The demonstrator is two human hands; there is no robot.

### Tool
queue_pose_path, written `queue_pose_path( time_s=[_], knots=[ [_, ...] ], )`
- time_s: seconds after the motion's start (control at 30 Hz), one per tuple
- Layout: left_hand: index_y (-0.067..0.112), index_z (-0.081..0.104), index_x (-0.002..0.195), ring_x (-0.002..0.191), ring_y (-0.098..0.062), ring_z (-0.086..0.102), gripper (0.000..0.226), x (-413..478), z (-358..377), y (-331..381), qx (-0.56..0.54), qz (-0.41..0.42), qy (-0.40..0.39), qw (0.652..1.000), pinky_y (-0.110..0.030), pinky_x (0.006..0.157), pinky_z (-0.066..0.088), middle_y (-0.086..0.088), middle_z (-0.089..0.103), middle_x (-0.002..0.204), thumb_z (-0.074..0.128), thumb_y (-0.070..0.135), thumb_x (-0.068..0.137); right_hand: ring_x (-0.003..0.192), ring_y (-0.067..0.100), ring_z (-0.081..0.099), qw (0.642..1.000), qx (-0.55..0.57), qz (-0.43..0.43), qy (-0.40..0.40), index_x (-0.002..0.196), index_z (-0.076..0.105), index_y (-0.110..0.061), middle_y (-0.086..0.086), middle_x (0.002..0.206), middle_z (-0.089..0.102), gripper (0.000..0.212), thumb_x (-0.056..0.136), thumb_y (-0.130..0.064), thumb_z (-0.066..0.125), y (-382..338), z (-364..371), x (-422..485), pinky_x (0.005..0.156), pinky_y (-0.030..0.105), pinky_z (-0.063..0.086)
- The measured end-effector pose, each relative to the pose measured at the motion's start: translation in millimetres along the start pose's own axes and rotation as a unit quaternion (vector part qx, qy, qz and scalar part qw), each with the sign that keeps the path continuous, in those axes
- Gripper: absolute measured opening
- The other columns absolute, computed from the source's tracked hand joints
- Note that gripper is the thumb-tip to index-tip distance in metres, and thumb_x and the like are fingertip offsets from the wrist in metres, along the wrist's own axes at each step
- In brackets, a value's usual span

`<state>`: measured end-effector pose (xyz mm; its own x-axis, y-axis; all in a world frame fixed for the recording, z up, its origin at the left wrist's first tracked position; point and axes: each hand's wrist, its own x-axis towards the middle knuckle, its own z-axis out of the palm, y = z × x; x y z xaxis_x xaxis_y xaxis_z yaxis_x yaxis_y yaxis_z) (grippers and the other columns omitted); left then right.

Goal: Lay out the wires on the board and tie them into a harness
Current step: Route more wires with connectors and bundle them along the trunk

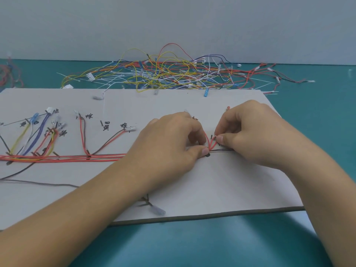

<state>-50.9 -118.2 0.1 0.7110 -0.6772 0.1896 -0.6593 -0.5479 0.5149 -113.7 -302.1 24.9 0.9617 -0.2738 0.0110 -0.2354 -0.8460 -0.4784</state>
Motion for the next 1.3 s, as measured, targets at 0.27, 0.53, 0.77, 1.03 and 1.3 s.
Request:
queue_pose_path(
  time_s=[0.27,0.53,0.77,1.03,1.3],
  knots=[
    [0.033,0.073,0.093,0.096,-0.011,0.060,0.013,-0.3,-0.3,-1.9,0.007,0.009,0.001,1.000,-0.041,0.086,0.049,0.013,0.063,0.097,0.075,0.045,0.087,0.066,-0.009,0.061,1.000,-0.005,-0.017,-0.005,0.075,0.076,-0.028,-0.010,0.062,0.070,0.012,0.081,-0.017,0.075,-2.1,-0.8,-1.0,0.046,0.005,0.041],
    [0.032,0.074,0.093,0.093,-0.011,0.060,0.014,-0.6,-0.8,-3.0,0.000,0.017,0.002,1.000,-0.039,0.084,0.049,0.012,0.064,0.095,0.076,0.045,0.086,0.062,-0.005,0.062,1.000,0.030,-0.001,0.003,0.071,0.076,-0.028,-0.015,0.062,0.070,0.014,0.081,-0.017,0.078,-4.0,3.8,-1.0,0.043,0.007,0.037],
    [0.038,0.070,0.108,0.087,0.001,0.053,0.029,-1.1,-24.9,-1.4,0.024,0.048,-0.064,0.997,-0.026,0.079,0.048,0.015,0.060,0.101,0.071,0.053,0.083,0.060,0.000,0.059,1.000,0.007,-0.007,0.009,0.069,0.073,-0.028,-0.010,0.067,0.069,0.014,0.081,-0.022,0.072,-6.8,6.0,-1.2,0.047,0.014,0.038],
    [0.051,0.071,0.091,0.052,0.009,0.055,0.023,-15.7,-109.9,-35.3,0.028,0.012,-0.030,0.999,-0.024,0.052,0.038,0.034,0.067,0.080,0.072,0.066,0.073,0.066,-0.010,0.056,0.999,0.017,-0.037,0.006,0.070,0.073,-0.027,-0.012,0.059,0.063,0.014,0.082,-0.022,0.073,-6.4,10.0,0.3,0.052,0.005,0.039],
    [0.055,0.067,0.100,0.079,0.004,0.064,0.030,-65.0,-94.4,-113.0,0.091,-0.055,-0.083,0.991,-0.010,0.061,0.045,0.023,0.066,0.101,0.062,0.077,0.080,0.065,-0.014,0.054,0.999,0.007,-0.053,-0.005,0.068,0.071,-0.027,-0.017,0.060,0.062,0.020,0.086,-0.019,0.070,-4.5,9.2,3.8,0.051,0.003,0.037]
  ],
)
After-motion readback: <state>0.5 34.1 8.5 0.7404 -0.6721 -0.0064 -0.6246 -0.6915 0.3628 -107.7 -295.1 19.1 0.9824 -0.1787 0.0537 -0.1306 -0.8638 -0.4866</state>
